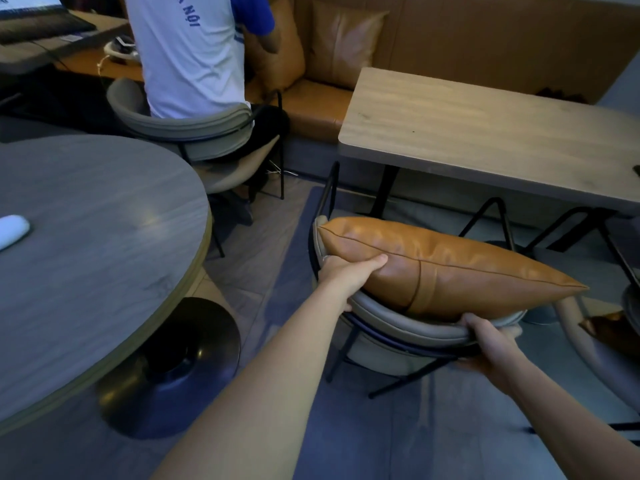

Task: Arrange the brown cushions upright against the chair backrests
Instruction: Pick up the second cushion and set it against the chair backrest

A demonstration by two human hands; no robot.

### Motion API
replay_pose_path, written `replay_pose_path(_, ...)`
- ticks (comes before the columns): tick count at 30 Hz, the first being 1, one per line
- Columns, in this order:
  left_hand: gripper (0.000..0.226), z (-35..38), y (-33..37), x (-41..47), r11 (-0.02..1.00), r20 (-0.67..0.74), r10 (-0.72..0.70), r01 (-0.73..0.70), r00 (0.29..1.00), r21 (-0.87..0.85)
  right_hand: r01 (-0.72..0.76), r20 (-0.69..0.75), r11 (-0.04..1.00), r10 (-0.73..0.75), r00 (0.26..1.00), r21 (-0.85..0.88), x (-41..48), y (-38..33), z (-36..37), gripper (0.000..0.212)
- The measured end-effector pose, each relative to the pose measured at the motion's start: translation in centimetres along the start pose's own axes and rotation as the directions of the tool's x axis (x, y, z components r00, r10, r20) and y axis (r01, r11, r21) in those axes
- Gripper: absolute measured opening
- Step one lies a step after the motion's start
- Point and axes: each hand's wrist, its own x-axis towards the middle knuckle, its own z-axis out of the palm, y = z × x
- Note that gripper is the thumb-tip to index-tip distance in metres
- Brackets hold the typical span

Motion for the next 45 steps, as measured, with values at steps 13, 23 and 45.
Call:
replay_pose_path(13,0.121,0.3,-0.3,-0.8,0.999,-0.038,-0.045,0.046,0.998,0.017,0.414,-0.225,0.593,-0.721,0.656,-0.691,-6.4,1.7,2.4,0.044)
replay_pose_path(23,0.102,-2.9,1.2,-0.1,0.974,0.038,-0.078,0.068,0.996,0.216,0.362,0.431,-0.237,-0.566,0.702,-0.901,-11.6,-0.8,13.6,0.059)
replay_pose_path(45,0.088,-5.5,2.3,4.9,0.995,0.245,-0.065,0.080,0.967,-0.053,0.317,0.248,-0.024,-0.680,0.690,-0.948,-9.1,-0.3,18.3,0.063)
